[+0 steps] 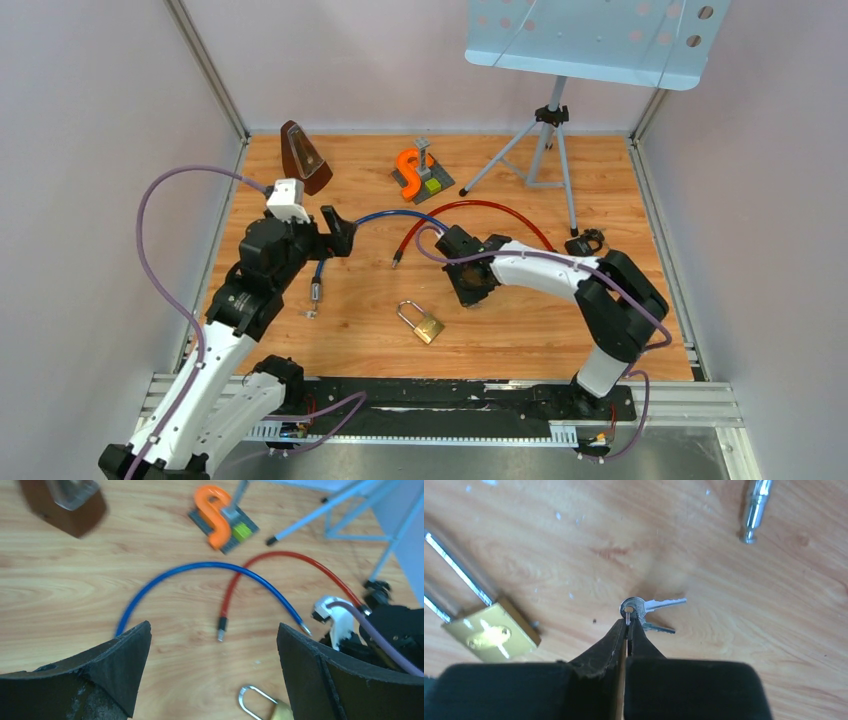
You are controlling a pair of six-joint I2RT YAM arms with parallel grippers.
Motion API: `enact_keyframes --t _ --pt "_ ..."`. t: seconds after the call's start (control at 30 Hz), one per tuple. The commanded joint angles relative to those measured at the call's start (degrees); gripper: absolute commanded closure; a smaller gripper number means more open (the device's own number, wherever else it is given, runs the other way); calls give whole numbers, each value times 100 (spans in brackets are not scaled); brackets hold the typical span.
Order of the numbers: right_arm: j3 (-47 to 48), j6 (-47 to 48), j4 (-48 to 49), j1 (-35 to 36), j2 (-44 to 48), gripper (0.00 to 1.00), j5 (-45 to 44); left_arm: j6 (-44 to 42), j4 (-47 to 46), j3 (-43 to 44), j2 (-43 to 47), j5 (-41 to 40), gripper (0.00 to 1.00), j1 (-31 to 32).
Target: Unlock with the key
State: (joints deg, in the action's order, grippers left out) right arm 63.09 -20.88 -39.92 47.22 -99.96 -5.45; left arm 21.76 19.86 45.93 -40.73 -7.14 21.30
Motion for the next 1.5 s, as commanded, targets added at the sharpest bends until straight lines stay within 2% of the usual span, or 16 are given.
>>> enact_keyframes --t 0.0,0.13,0.23,0.47,0.67,0.8,1.03,1.3,1.43,1.47 --pt "-443 582 795 13 951 100 385 1150 -537 -378 -268 1520 0 18" --pt "-786 941 1561 11 1512 100 696 2213 -1335 -870 -689 2691 0 23" --pt "-973 1205 2017 11 1879 100 856 2946 -1991 -1220 -1129 3217 0 36" --pt "-968 1857 2675 20 2332 100 1586 3371 -2646 -1200 -2168 4059 0 94" --pt "-906 2617 2751 114 2529 100 2294 3518 -2907 -813 -2878 4555 1 175" --pt "-980 3164 2797 278 2660 100 2599 3616 -2978 -543 -3375 5011 6 201" --pt "-875 3614 2695 432 2629 100 2549 3613 -3003 -245 -3931 5426 26 443" --pt "-715 3958 2523 522 2508 100 2251 3352 -2646 -72 -4065 5510 45 602" --pt "-666 4075 2465 597 2419 100 2110 3272 -2582 -52 -4030 5465 67 626" --pt "-647 4100 2445 620 2396 100 2064 3251 -2565 -46 -4002 5411 77 631"
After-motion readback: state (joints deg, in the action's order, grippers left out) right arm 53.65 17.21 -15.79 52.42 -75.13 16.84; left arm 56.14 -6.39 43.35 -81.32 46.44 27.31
